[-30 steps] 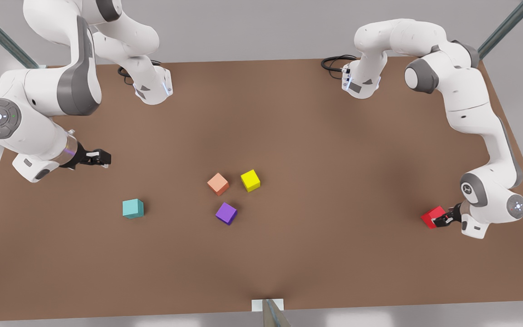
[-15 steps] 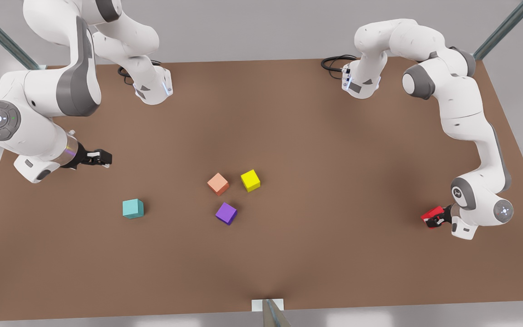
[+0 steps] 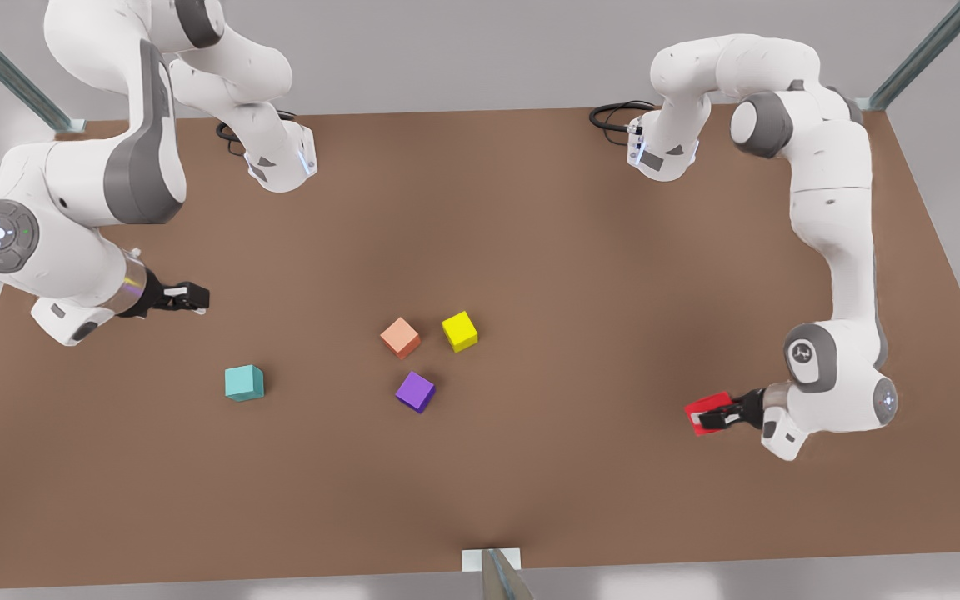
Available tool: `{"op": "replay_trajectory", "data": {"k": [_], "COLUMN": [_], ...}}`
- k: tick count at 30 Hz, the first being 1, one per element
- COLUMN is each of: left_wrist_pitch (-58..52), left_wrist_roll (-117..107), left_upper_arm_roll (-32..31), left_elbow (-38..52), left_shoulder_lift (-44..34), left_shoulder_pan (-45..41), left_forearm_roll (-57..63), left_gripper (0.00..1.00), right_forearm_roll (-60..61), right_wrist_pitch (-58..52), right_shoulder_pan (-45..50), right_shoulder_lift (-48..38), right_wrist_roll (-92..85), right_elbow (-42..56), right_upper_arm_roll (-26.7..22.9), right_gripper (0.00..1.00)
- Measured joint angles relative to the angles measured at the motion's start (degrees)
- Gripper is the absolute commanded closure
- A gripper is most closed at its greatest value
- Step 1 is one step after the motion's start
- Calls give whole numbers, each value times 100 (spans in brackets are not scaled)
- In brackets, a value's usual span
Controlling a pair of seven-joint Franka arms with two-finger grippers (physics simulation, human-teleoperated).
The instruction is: Pick up red wooden cube and pass to hand red wooden cube and place in blue wooden cube
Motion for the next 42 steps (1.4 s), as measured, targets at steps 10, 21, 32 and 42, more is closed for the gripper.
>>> {"op": "replay_trajectory", "data": {"k": [10,21,32,42], "left_wrist_pitch": [995,1970,2507,2630], "left_wrist_roll": [271,1175,2039,2483], "left_upper_arm_roll": [-2063,-2239,-2292,-2292], "left_elbow": [449,623,668,661], "left_shoulder_lift": [1160,1479,1530,1580], "left_shoulder_pan": [-1429,-1739,-1861,-1861], "left_forearm_roll": [-2181,-3364,-3856,-3987], "left_gripper": [49,49,49,48], "right_forearm_roll": [6092,8023,8782,9046], "right_wrist_pitch": [-208,990,1538,1941], "right_shoulder_pan": [-695,-380,-65,13], "right_shoulder_lift": [3080,3628,3325,2914], "right_wrist_roll": [-2267,-6772,-10362,-12323], "right_elbow": [335,494,-488,-1298], "right_upper_arm_roll": [113,600,761,1019], "right_gripper": [0,0,0,0]}}
